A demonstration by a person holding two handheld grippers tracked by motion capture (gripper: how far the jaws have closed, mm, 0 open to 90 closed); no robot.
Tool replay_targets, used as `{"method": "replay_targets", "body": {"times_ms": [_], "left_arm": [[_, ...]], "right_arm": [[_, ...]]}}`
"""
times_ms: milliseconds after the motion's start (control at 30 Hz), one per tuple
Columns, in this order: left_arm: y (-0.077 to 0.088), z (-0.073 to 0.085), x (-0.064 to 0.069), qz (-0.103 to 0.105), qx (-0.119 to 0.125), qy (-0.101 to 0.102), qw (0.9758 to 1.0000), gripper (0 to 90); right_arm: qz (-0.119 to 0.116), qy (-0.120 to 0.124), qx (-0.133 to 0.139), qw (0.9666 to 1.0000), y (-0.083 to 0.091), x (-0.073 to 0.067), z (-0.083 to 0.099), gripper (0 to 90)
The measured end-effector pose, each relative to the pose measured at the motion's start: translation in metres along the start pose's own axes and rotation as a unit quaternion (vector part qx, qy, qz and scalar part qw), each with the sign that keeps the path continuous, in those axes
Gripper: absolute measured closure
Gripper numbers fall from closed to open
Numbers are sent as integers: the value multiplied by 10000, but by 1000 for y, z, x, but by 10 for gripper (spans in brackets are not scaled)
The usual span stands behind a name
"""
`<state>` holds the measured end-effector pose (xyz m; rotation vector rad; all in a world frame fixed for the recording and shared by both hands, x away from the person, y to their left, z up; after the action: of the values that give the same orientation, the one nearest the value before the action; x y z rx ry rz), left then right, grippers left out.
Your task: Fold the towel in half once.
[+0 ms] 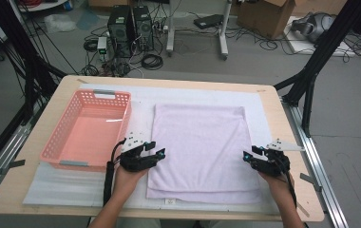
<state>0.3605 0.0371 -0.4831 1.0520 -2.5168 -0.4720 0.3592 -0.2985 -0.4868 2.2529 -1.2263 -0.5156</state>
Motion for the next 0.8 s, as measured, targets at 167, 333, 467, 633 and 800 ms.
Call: {"method": "replay_targets", "body": {"times_ms": [167,333,467,633,800], "left_arm": [[17,14,11,161,-18,-95,9998,518],[32,21,20,241,15,-58,9997,521],[41,30,28,224,-34,-70,9997,522],[55,43,31,26,-208,18,9998,544],[62,55,34,-27,-412,165,9990,592]], "right_arm": [[-20,75,37,10000,8,-10,11,505],[-42,131,89,9999,17,-18,20,505],[24,207,-1,9998,27,-22,31,505],[43,195,76,9998,40,-26,40,504],[63,173,112,9998,51,-34,46,504]]}}
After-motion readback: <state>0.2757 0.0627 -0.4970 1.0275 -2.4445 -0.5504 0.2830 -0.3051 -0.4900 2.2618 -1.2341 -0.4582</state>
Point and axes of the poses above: each handheld gripper's, and its own axes: y roughly backward along the jaws, z roughly out of its underside, x roughly to its right, the point moved 10 cm from there along -y, roughly forward along the jaws, and after that the axes turned 4 degrees about -x, right-handed, at the moved point
